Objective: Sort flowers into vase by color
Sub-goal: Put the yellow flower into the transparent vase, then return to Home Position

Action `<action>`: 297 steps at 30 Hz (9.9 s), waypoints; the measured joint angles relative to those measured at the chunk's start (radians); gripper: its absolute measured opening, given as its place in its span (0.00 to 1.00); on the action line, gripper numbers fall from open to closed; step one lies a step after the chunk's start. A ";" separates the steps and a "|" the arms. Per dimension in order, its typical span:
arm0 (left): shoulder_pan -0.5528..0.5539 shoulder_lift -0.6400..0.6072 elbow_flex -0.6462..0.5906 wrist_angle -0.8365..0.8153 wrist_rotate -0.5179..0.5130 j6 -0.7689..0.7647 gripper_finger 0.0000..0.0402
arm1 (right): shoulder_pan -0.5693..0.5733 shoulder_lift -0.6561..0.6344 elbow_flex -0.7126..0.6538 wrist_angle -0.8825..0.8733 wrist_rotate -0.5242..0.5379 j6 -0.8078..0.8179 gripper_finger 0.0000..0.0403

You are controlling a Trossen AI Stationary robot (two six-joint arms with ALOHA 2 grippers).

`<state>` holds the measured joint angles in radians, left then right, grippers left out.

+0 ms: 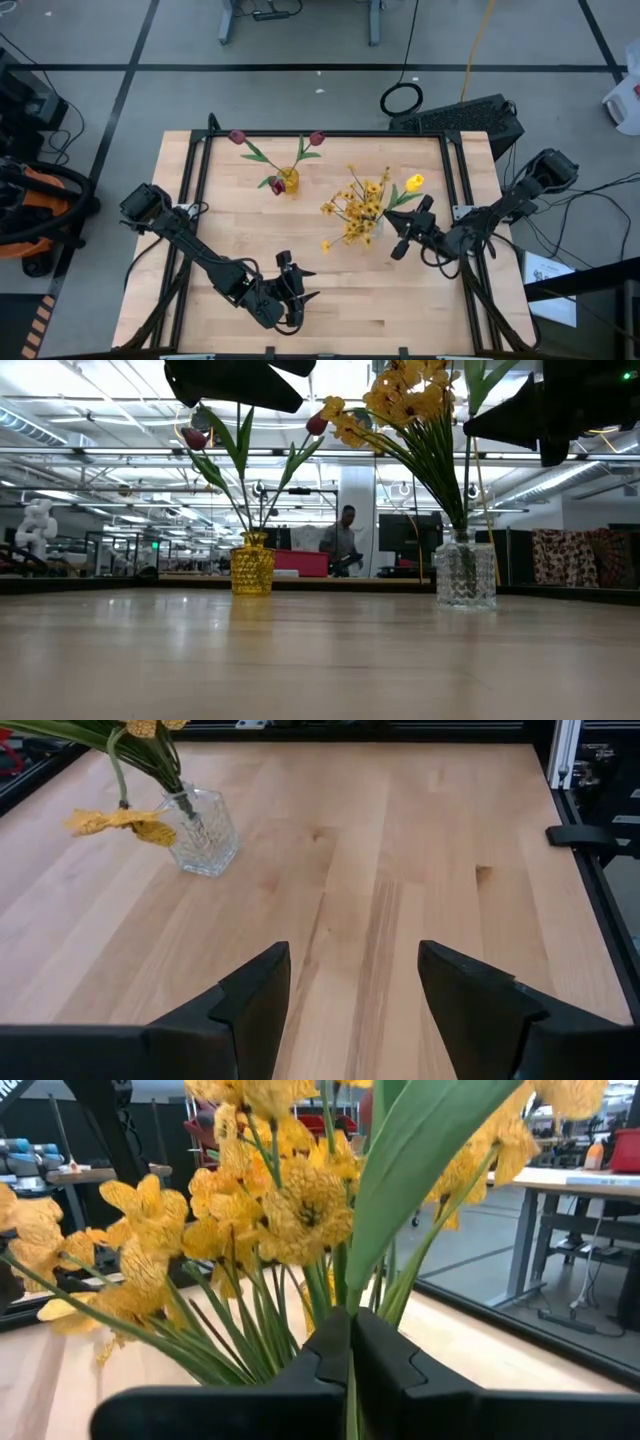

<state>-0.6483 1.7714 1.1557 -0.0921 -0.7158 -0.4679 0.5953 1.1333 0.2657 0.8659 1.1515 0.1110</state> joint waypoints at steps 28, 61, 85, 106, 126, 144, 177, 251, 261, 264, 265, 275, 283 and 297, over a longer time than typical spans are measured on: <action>0.000 0.042 0.000 -0.006 0.005 0.028 0.57 | 0.012 -0.015 0.000 -0.440 -0.145 0.352 0.46; -0.041 -0.331 -0.330 0.187 -0.072 0.371 0.03 | 0.284 -0.433 -0.045 -0.816 -0.246 0.149 0.02; 0.246 -0.646 -0.947 0.822 0.454 0.482 0.01 | 0.051 -0.542 -0.251 -0.448 -0.674 -0.130 0.00; 0.416 -0.882 -1.149 0.844 0.587 0.474 0.01 | -0.288 -0.556 -0.251 -0.480 -1.026 -0.128 0.00; 0.484 -1.117 -1.150 0.637 0.652 0.500 0.01 | -0.323 -0.617 -0.251 -0.560 -1.054 -0.144 0.00; 0.487 -1.215 -1.151 0.526 0.646 0.500 0.01 | -0.353 -0.918 -0.251 -0.794 -1.035 -0.123 0.00; 0.556 -1.603 -1.151 0.182 0.635 0.508 0.01 | -0.453 -1.132 -0.251 -0.851 -1.157 -0.183 0.00; 0.571 -1.770 -1.152 0.109 0.685 0.475 0.01 | -0.465 -1.129 -0.251 -0.841 -1.150 -0.172 0.00; 0.571 -1.770 -1.151 0.110 0.685 0.475 0.01 | -0.465 -1.129 -0.251 -0.841 -1.149 -0.172 0.00; 0.570 -1.770 -1.152 0.110 0.685 0.475 0.01 | -0.465 -1.129 -0.251 -0.841 -1.149 -0.172 0.00; 0.570 -1.770 -1.152 0.110 0.685 0.475 0.01 | -0.465 -1.129 -0.251 -0.841 -1.149 -0.172 0.00; 0.571 -1.770 -1.152 0.110 0.684 0.475 0.01 | -0.465 -1.129 -0.251 -0.841 -1.149 -0.172 0.00; 0.570 -1.770 -1.152 0.110 0.685 0.475 0.01 | -0.465 -1.129 -0.251 -0.841 -1.149 -0.172 0.00; 0.570 -1.769 -1.152 0.110 0.685 0.475 0.01 | -0.465 -1.129 -0.251 -0.841 -1.149 -0.172 0.00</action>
<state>-0.0780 0.0021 0.0040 0.0181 -0.0311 0.0071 0.1303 0.0040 0.0147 0.0250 0.0029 -0.0612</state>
